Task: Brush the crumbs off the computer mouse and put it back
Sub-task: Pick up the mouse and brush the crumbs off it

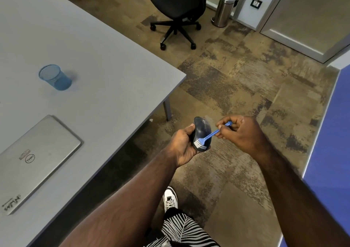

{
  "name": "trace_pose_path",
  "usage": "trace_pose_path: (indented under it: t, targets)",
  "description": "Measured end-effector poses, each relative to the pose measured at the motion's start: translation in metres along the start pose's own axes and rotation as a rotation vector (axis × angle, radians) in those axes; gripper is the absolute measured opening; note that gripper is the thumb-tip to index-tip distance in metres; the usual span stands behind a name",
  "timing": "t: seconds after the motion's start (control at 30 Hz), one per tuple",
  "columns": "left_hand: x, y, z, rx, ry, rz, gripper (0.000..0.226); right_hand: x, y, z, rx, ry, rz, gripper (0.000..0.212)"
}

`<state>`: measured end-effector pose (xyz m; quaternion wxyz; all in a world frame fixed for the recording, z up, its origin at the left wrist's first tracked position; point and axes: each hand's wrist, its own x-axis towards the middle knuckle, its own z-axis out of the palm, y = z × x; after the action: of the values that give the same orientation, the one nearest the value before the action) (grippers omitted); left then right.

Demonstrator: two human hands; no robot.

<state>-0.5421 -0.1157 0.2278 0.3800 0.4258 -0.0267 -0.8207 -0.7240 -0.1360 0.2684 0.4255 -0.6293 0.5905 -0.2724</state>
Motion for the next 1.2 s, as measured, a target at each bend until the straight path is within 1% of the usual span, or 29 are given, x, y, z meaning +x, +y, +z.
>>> trace_pose_path:
  t: [0.1, 0.13, 0.17, 0.23, 0.27, 0.3, 0.37, 0.4, 0.47, 0.57, 0.6, 0.73, 0.77, 0.87, 0.93, 1.0, 1.03, 1.13, 1.2]
  targets:
    - [-0.001, 0.000, -0.002, -0.003, 0.004, -0.007, 0.039, 0.001, 0.000, -0.003, -0.004, 0.177, -0.025, 0.016]
    - [0.000, 0.000, -0.003, -0.004, 0.004, -0.009, 0.039, 0.001, 0.000, -0.004, -0.013, 0.197, -0.050, 0.016]
    - [0.000, 0.000, -0.004, -0.003, 0.003, -0.011, 0.041, -0.001, -0.002, -0.004, -0.024, 0.175, -0.073, 0.017]
    - [0.001, -0.001, -0.005, -0.002, 0.000, -0.016, 0.044, -0.004, -0.002, -0.003, -0.057, 0.079, -0.102, 0.016]
    - [0.001, -0.001, -0.005, -0.003, -0.003, -0.019, 0.045, -0.004, 0.001, -0.003, -0.075, 0.068, -0.109, 0.016]
    - [0.001, 0.000, -0.005, -0.011, -0.008, -0.023, 0.045, -0.002, 0.003, -0.003, -0.071, 0.103, -0.097, 0.015]
    - [0.000, 0.001, -0.005, -0.036, -0.024, -0.036, 0.045, 0.004, 0.007, -0.007, -0.090, 0.257, -0.045, 0.008]
    - [0.000, 0.001, -0.006, -0.043, -0.031, -0.038, 0.045, 0.007, 0.009, -0.009, -0.118, 0.329, -0.024, 0.011]
    - [0.000, 0.001, -0.006, -0.042, -0.037, -0.038, 0.046, 0.009, 0.011, -0.011, -0.114, 0.380, -0.019, 0.014]
    - [0.001, 0.000, -0.007, -0.047, -0.047, -0.039, 0.046, 0.003, 0.008, -0.010, -0.023, 0.287, -0.076, 0.010]
    - [0.001, 0.001, -0.007, -0.045, -0.049, -0.036, 0.046, 0.002, 0.007, -0.010, -0.029, 0.264, -0.087, 0.011]
    - [0.001, -0.002, -0.009, -0.046, -0.044, -0.044, 0.043, 0.003, 0.008, -0.016, -0.125, 0.302, -0.085, 0.016]
    - [0.001, -0.002, -0.009, -0.044, -0.044, -0.044, 0.044, 0.003, 0.009, -0.017, -0.121, 0.276, -0.100, 0.016]
    - [0.001, -0.001, -0.009, -0.036, -0.045, -0.042, 0.047, 0.002, 0.007, -0.020, -0.080, 0.119, -0.126, 0.012]
    - [0.000, -0.001, -0.010, -0.032, -0.045, -0.046, 0.046, 0.004, 0.007, -0.024, -0.115, 0.117, -0.114, 0.008]
    - [-0.001, -0.001, -0.011, -0.037, -0.041, -0.046, 0.045, 0.006, 0.010, -0.027, -0.189, 0.166, -0.095, 0.018]
    - [-0.001, -0.001, -0.011, -0.043, -0.041, -0.047, 0.045, 0.006, 0.010, -0.028, -0.195, 0.155, -0.095, 0.022]
    - [-0.002, 0.000, -0.011, -0.079, -0.039, -0.032, 0.045, -0.001, 0.006, -0.029, -0.100, 0.001, -0.128, 0.036]
    - [-0.001, 0.002, -0.012, -0.110, -0.038, -0.024, 0.045, -0.005, 0.003, -0.027, -0.100, -0.016, -0.149, 0.040]
